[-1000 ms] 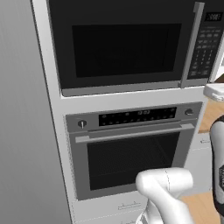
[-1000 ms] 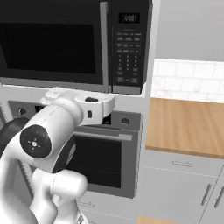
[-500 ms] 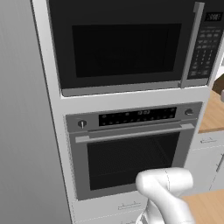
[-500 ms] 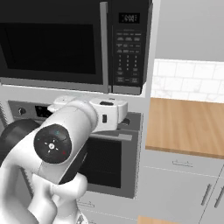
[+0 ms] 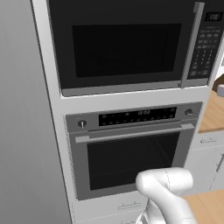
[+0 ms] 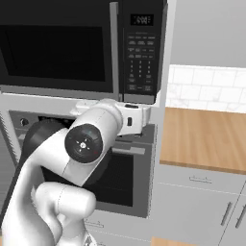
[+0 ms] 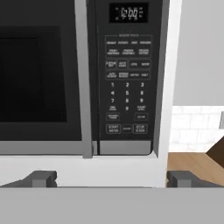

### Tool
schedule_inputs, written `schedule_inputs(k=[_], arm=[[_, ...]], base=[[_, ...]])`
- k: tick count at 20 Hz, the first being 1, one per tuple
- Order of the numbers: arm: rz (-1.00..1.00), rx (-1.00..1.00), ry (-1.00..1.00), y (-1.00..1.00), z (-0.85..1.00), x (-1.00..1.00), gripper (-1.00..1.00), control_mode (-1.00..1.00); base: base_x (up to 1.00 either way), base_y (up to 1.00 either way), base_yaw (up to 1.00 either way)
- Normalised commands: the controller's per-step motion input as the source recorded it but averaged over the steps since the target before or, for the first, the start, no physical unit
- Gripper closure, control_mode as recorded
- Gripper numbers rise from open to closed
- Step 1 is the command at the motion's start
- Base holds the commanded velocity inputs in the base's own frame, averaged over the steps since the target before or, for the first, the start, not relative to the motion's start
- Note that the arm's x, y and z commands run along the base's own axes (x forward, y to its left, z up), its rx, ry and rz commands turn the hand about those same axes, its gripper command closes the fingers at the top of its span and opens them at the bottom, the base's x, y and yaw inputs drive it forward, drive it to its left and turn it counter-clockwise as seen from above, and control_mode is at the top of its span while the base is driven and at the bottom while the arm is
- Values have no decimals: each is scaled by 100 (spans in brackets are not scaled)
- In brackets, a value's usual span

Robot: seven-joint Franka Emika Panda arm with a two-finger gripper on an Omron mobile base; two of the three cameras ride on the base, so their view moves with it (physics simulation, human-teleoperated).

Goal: Open the microwave, place the bowl with waffle inside the microwave, then close the microwave door and turn it on.

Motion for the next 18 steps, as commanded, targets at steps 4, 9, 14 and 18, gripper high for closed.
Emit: schedule_inputs(k=[4,9,14,18], arm=[[0,0,0,-46,0,50,-100,-100],[0,0,0,-43,0,46,-100,-100],[0,0,0,-31,0,36,-100,-100],[0,0,0,-9,0,48,-100,-100]], base=[[0,0,0],[0,0,0],[0,0,0],[0,0,0]])
